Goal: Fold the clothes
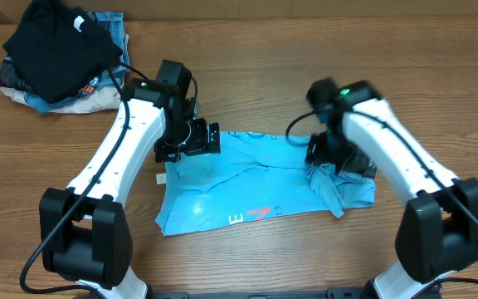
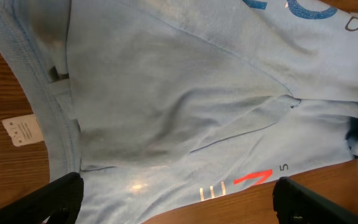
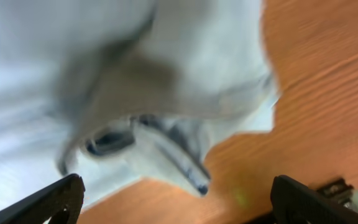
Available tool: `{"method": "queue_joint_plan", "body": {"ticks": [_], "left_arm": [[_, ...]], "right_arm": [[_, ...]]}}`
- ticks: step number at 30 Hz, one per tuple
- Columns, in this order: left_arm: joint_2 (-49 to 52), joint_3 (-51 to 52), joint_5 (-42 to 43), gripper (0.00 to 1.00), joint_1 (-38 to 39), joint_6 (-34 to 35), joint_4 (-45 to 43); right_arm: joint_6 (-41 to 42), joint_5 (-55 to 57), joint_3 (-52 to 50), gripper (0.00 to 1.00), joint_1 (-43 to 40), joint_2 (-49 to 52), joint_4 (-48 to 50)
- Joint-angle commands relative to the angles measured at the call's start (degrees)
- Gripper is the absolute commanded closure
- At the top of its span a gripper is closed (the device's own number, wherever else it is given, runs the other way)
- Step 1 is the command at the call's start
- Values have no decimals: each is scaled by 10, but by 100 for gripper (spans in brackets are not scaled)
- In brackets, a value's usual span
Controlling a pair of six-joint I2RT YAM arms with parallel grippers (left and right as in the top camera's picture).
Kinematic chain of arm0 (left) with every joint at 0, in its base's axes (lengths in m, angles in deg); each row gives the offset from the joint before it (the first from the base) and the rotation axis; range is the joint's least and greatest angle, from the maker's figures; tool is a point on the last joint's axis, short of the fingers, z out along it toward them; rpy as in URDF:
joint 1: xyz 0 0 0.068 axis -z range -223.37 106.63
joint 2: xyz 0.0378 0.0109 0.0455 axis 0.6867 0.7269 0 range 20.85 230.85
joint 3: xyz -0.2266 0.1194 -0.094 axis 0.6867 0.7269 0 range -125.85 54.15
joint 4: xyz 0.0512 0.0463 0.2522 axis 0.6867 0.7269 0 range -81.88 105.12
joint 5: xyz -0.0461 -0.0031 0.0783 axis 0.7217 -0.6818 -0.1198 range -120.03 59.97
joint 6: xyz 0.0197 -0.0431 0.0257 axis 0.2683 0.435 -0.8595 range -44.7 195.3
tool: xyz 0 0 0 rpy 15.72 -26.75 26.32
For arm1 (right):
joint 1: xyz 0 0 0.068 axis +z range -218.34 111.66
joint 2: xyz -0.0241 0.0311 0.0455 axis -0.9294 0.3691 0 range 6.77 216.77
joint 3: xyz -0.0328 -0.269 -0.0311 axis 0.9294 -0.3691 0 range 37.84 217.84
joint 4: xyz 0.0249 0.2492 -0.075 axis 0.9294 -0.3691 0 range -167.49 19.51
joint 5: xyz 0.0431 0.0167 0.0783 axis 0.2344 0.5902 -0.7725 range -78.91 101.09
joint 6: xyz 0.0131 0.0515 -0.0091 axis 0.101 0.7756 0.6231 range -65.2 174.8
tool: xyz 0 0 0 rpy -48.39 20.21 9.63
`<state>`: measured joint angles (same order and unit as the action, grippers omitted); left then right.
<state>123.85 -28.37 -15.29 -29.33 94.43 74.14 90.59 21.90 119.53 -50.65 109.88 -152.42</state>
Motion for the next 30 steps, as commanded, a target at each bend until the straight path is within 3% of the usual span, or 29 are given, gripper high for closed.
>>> {"method": "queue_joint_plan", "body": {"ticks": [1, 9, 13, 18, 24, 30], "left_arm": [[-10, 2, -3, 0, -2, 2, 2], [-10, 2, -3, 0, -2, 1, 3], [-10, 2, -3, 0, -2, 1, 4], [-10, 2, -3, 0, -2, 1, 9], [-10, 2, -3, 0, -2, 1, 9], [-10, 2, -3, 0, -2, 1, 9]], "right_arm": [[3, 7, 21, 0, -51, -18, 11], [-139, -141, -14, 5, -144, -17, 93], [-152, -142, -42, 18, -167, -14, 115], [-153, -145, -81, 19, -189, -14, 139], [-194, -191, -123, 28, -195, -14, 176], [-193, -225, -135, 59, -195, -14, 188]]}}
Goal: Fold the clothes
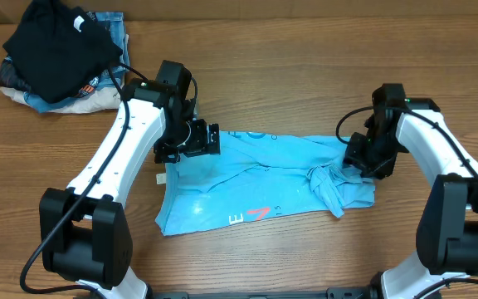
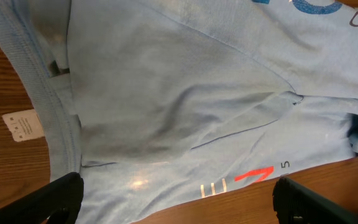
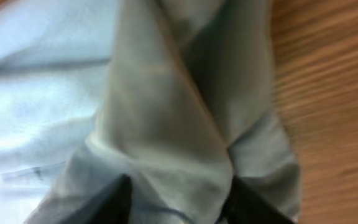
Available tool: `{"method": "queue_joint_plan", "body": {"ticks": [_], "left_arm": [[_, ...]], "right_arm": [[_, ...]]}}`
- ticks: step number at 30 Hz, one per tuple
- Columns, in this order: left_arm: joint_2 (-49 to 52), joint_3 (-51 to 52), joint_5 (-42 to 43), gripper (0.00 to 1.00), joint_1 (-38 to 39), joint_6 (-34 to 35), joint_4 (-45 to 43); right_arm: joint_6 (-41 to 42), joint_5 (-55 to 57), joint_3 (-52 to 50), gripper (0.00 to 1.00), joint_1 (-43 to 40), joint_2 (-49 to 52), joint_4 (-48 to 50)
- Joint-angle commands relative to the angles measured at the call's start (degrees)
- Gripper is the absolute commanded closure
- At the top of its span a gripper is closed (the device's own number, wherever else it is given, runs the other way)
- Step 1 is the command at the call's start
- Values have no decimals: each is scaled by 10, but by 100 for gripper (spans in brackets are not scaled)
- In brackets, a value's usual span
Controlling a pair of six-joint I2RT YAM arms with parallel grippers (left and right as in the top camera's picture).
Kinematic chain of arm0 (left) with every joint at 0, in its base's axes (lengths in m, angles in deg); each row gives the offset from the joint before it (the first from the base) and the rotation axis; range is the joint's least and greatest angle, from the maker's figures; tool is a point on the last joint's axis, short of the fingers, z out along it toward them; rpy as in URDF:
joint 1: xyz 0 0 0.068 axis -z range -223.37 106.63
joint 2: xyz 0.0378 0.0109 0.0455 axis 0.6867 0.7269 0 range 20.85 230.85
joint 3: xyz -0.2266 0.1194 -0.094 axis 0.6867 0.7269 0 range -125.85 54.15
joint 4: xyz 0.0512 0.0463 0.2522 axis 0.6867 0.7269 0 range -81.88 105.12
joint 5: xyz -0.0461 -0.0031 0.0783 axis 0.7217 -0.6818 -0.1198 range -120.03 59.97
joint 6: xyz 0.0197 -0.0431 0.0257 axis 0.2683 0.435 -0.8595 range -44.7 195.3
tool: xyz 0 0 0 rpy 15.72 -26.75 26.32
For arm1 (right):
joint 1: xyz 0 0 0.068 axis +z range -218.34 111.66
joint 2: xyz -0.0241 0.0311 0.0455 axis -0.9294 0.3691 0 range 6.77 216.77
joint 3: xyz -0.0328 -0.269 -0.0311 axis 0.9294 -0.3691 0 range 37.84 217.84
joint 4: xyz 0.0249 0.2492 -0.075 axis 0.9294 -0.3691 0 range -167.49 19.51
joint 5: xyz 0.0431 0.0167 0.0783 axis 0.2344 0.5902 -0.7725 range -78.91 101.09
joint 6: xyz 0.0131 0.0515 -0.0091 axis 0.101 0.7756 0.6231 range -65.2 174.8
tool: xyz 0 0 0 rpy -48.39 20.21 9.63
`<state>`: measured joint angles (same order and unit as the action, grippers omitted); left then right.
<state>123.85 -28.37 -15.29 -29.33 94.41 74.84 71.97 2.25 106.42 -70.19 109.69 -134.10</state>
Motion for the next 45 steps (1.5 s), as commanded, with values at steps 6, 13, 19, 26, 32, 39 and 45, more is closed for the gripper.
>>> {"method": "queue_joint_plan", "body": {"ticks": [6, 13, 19, 26, 32, 39, 45], "left_arm": [[-10, 2, -3, 0, -2, 1, 3], [-10, 2, -3, 0, -2, 1, 3], [-10, 2, -3, 0, -2, 1, 1], [-10, 2, -3, 0, -2, 2, 1], [-10, 2, -3, 0, -2, 2, 3], [-10, 2, -3, 0, -2, 2, 6], [-10, 2, -3, 0, -2, 1, 14]], "right_arm": [[-7, -65, -4, 94, 0, -12, 15], [-5, -149, 7, 96, 0, -12, 34], [-5, -233, 12, 96, 7, -12, 51], [21, -238, 12, 96, 40, -12, 101], [18, -238, 12, 60, 51, -12, 149], [-5, -231, 22, 37, 46, -14, 131], [-5, -136, 61, 37, 24, -40, 17]]}}
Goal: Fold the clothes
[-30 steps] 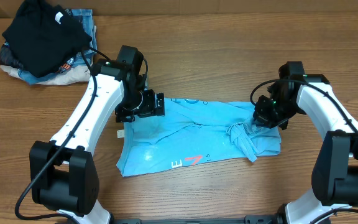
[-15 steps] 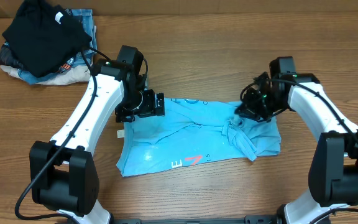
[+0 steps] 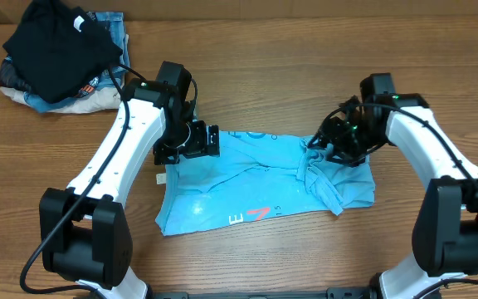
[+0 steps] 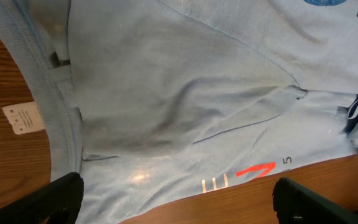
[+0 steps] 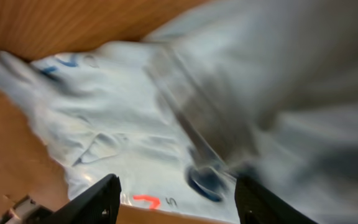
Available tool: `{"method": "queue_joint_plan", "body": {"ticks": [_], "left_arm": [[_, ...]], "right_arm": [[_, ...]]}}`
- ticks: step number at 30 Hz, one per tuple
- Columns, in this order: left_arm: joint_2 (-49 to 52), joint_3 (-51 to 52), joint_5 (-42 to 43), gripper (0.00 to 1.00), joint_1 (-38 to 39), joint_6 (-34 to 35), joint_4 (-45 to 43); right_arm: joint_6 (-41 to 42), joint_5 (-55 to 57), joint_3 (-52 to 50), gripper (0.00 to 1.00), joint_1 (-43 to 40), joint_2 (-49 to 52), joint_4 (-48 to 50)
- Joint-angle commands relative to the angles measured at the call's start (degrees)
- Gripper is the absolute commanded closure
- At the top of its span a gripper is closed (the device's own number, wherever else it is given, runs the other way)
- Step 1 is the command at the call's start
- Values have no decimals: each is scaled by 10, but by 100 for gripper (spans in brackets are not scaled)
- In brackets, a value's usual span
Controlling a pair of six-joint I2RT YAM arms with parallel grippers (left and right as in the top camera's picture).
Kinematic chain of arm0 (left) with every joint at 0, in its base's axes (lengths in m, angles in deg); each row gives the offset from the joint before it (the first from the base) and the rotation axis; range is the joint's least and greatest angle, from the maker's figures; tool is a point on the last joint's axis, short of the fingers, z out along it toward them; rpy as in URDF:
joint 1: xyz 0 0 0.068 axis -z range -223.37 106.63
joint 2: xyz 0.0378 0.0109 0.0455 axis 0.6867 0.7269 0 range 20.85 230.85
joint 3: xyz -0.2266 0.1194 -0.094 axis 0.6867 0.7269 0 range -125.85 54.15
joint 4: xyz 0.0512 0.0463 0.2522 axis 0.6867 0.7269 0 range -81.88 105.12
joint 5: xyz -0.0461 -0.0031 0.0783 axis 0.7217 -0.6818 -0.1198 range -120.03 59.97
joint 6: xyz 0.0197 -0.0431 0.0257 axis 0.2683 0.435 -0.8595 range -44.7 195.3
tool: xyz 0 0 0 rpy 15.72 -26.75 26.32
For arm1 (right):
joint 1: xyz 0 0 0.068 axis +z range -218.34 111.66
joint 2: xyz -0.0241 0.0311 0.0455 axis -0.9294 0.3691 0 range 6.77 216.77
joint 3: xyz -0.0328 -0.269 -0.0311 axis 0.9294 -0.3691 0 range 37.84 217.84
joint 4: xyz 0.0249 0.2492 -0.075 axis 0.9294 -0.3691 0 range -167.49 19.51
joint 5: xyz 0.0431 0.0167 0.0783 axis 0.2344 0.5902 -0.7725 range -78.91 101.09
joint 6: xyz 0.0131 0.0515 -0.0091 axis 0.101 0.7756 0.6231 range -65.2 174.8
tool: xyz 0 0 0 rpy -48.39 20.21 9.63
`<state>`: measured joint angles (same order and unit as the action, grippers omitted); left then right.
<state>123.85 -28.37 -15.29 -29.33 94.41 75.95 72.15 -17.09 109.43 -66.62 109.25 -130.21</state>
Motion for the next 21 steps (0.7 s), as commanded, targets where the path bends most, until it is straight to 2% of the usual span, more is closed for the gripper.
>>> {"method": "queue_joint_plan", "body": {"ticks": [1, 6, 9, 11, 15, 17, 18, 21], "left_arm": [[-10, 2, -3, 0, -2, 1, 3], [-10, 2, -3, 0, -2, 2, -3], [-10, 2, -3, 0, -1, 2, -4], [-9, 2, -3, 0, -1, 2, -4], [-9, 2, -3, 0, -1, 2, -1], [-9, 2, -3, 0, -2, 2, -1], [-9, 2, -3, 0, -1, 2, -1], [-9, 2, -3, 0, -1, 2, -1]], "right_arm": [[-7, 73, 35, 38, -12, -43, -37], [-13, 87, 35, 36, -9, -67, -68], [-13, 106, 21, 39, -2, -59, -50], [-9, 107, 6, 47, 1, -50, -29], [-9, 106, -9, 72, 2, -26, -13], [-9, 106, -12, 82, 2, -16, -2], [-9, 106, -12, 86, 2, -10, 3], [-8, 99, -12, 87, 2, 6, 9]]}}
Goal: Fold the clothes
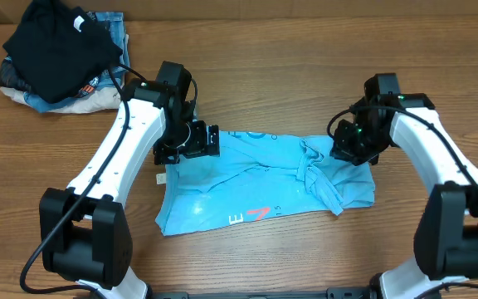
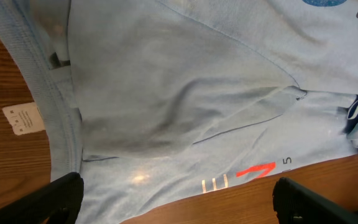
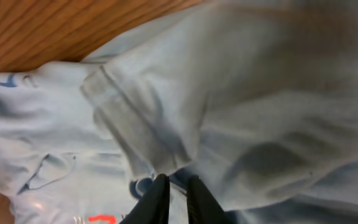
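A light blue T-shirt [image 1: 256, 191] lies spread on the wooden table, its right end bunched and twisted. My left gripper [image 1: 197, 139] hovers open over the shirt's left end. In the left wrist view its fingers [image 2: 61, 199] stand wide apart above the flat cloth [image 2: 185, 106], holding nothing. My right gripper [image 1: 343, 145] is at the shirt's upper right. In the right wrist view this gripper [image 3: 178, 193] is shut on a hemmed fold [image 3: 142, 130] of the shirt.
A pile of other clothes [image 1: 56, 58], black on top, sits at the table's far left corner. A white tag [image 2: 23, 118] lies on the wood beside the shirt's collar end. Bare wood [image 1: 305, 50] surrounds the shirt.
My right gripper, open by the bunched cloth before, is now shut on a fold at the shirt's upper right and sits slightly further right. The left arm has not moved.
My right gripper first stood open over the bunched right end of the shirt. Then it sat lower at the shirt's right edge, jaws narrower. Later it was open again beside the bunch, and now it pinches a fold there. The left gripper stayed open throughout.
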Available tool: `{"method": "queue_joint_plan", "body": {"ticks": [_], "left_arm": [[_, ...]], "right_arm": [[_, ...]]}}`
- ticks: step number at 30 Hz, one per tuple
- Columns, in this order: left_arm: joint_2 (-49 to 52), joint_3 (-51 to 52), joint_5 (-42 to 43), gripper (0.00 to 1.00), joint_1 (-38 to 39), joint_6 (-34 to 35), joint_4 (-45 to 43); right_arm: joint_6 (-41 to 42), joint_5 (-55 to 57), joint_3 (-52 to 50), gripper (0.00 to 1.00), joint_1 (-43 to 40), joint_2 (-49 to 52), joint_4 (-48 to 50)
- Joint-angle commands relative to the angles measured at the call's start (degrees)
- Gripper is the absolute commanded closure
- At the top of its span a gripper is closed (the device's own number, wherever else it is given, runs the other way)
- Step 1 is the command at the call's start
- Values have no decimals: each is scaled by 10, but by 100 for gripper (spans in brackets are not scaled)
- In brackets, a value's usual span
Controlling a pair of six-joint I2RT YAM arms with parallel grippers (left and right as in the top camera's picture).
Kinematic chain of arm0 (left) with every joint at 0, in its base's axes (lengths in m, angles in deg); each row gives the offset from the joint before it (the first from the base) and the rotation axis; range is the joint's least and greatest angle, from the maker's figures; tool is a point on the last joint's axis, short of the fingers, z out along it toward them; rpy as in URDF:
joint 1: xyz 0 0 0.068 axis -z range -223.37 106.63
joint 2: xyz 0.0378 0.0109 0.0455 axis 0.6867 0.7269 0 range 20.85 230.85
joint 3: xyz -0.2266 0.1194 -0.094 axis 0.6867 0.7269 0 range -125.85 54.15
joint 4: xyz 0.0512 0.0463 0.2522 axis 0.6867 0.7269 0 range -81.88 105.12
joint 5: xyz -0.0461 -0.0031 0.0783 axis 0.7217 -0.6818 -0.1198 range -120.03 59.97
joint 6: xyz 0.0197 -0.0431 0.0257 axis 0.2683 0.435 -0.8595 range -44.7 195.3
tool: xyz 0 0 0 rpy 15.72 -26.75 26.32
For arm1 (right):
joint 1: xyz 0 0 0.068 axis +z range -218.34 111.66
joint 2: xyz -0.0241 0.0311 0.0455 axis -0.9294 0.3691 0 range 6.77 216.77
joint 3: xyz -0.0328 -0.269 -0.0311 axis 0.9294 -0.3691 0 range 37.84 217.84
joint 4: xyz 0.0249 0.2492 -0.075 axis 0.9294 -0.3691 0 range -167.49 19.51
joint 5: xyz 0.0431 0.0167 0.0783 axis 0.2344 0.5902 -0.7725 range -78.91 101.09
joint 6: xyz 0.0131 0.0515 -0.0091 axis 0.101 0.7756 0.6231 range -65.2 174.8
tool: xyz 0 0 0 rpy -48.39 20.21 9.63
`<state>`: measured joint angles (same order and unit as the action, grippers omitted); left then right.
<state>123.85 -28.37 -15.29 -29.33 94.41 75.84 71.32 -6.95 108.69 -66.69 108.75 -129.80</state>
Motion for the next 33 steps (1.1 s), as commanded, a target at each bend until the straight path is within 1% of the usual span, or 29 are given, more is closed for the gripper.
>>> {"method": "queue_joint_plan", "body": {"ticks": [1, 8, 15, 19, 20, 23, 24, 26, 28, 31, 32, 33], "left_arm": [[-9, 2, -3, 0, -2, 2, 0], [-9, 2, -3, 0, -2, 2, -1], [-9, 2, -3, 0, -1, 1, 0], [-9, 2, -3, 0, -2, 1, -1], [-9, 2, -3, 0, -2, 1, -2], [-9, 2, -3, 0, -1, 1, -2], [-9, 2, -3, 0, -1, 1, -2], [-9, 2, -3, 0, -2, 1, -2], [-9, 2, -3, 0, -2, 1, -2], [-9, 2, -3, 0, -2, 1, -2], [-9, 2, -3, 0, -2, 1, -2], [-9, 2, -3, 0, -2, 1, -2]], "right_arm": [[0, -7, -4, 87, 3, 17, 6], [5, -39, -5, 87, 19, 36, 19], [32, -44, -17, 85, 64, 49, 59], [32, -64, -20, 86, 86, 49, 79], [32, -71, -20, 87, 92, 49, 83], [33, -82, -19, 96, 105, 49, 99], [32, -82, -14, 96, 107, 49, 97], [32, -81, 5, 96, 106, 49, 73], [28, -65, 40, 96, 99, 46, 17], [27, 9, 103, 96, 83, 30, -87], [27, 36, 120, 95, 78, 23, -120], [28, 57, 133, 91, 73, 18, -144]]}}
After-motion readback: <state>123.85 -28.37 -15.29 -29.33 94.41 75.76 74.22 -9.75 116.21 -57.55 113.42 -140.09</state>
